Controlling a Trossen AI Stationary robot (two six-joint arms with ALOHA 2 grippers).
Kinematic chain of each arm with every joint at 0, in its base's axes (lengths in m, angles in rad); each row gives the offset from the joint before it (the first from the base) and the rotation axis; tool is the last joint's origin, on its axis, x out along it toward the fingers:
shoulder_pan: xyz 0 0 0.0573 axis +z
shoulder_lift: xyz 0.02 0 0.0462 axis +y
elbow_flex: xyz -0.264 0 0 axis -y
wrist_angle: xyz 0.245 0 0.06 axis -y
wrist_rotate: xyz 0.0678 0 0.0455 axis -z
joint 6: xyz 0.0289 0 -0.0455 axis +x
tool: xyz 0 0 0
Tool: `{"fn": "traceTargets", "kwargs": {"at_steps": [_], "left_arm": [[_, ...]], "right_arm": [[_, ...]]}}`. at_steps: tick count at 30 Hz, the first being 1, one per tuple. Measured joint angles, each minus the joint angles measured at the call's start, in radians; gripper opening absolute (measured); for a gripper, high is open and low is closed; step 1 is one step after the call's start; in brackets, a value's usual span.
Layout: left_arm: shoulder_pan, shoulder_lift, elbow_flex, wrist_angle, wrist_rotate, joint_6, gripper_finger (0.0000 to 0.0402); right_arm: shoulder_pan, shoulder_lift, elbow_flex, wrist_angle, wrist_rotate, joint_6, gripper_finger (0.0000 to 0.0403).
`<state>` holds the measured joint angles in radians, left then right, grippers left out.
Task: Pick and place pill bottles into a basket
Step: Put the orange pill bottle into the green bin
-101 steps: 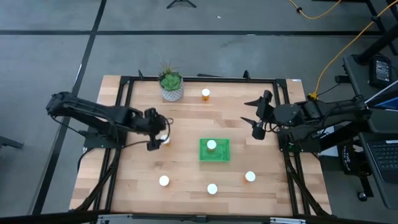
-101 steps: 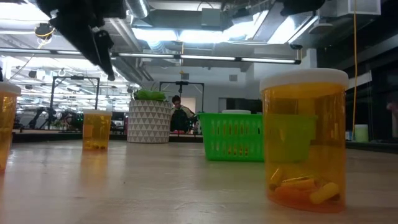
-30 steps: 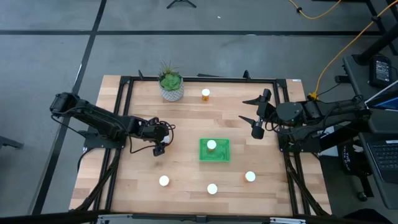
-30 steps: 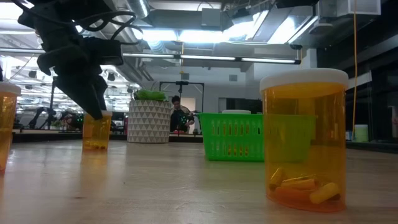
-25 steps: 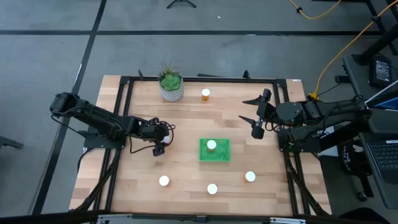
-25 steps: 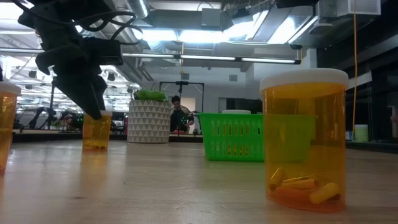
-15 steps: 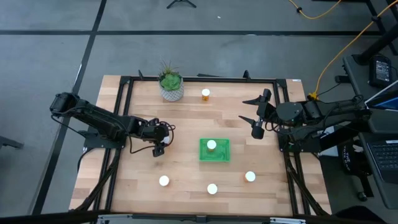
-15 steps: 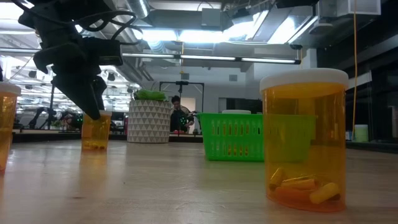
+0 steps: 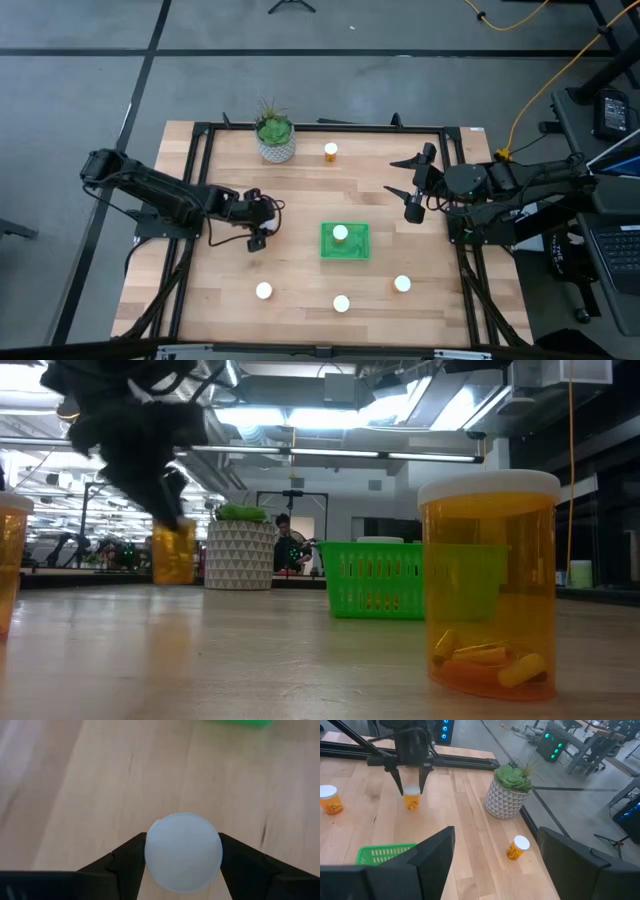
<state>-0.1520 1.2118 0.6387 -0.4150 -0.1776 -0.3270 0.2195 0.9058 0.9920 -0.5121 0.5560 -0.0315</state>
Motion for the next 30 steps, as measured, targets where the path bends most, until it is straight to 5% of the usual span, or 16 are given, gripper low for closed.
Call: {"fn": "traceTargets", "kwargs": {"at_steps": [8,18,30], "left_arm": [[0.099,0.000,0.163,-0.045,0.029,0.171,0.0223],[0.254,0.027,0.417,-0.096,0.208,0.339,0.0225],[0.272,0.410,0.804,-0.220,0.346,0.560,0.0229]], "right_arm": [[0.000,0.000,0.000,0.000,0.000,0.000,0.0287],[0.000,0.000,0.000,0.001,-0.008,0.000,0.0287],[0.000,0.000,0.000,0.009,-0.010,-0.007,0.0287]]}}
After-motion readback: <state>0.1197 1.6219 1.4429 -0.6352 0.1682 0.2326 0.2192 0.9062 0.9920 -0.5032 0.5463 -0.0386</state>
